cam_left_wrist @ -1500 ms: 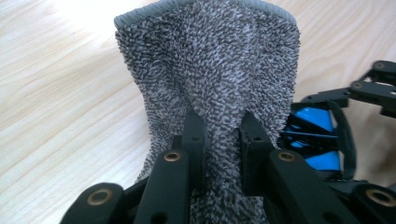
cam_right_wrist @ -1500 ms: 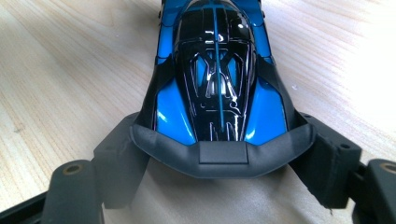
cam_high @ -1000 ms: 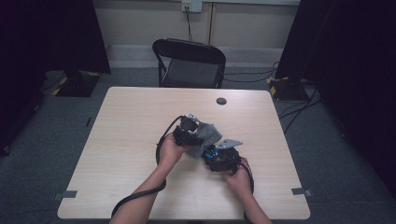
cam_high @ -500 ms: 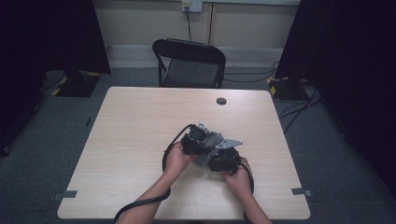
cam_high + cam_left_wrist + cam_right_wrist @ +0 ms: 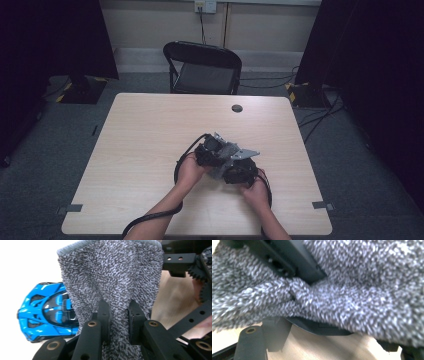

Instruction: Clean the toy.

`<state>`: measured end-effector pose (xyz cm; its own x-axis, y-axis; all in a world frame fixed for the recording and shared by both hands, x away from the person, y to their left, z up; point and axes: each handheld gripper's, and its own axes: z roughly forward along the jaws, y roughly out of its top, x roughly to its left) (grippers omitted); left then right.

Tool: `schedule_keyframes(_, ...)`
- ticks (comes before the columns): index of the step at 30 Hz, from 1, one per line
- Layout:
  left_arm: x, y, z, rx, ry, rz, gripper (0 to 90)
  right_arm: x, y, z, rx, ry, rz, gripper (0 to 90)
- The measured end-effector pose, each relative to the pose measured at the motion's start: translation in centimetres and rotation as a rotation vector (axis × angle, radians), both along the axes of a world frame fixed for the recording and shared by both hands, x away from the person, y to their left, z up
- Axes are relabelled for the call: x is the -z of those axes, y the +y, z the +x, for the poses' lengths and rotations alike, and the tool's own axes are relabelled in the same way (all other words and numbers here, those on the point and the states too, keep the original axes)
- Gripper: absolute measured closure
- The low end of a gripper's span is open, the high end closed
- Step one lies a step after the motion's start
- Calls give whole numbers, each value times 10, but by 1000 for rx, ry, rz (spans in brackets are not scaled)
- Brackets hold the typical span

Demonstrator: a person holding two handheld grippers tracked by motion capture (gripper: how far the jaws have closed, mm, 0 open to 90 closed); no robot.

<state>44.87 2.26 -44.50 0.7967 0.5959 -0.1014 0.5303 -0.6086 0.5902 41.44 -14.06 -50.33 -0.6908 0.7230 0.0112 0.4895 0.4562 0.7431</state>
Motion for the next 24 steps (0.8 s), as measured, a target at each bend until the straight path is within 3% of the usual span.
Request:
schedule_keyframes(9,-3,6,10,-28,-8,17,761,0,0,0,0,0,0,249)
schedule_keyframes(24,-2,21,30,-95,28,-2,759,0,0,0,0,0,0,249)
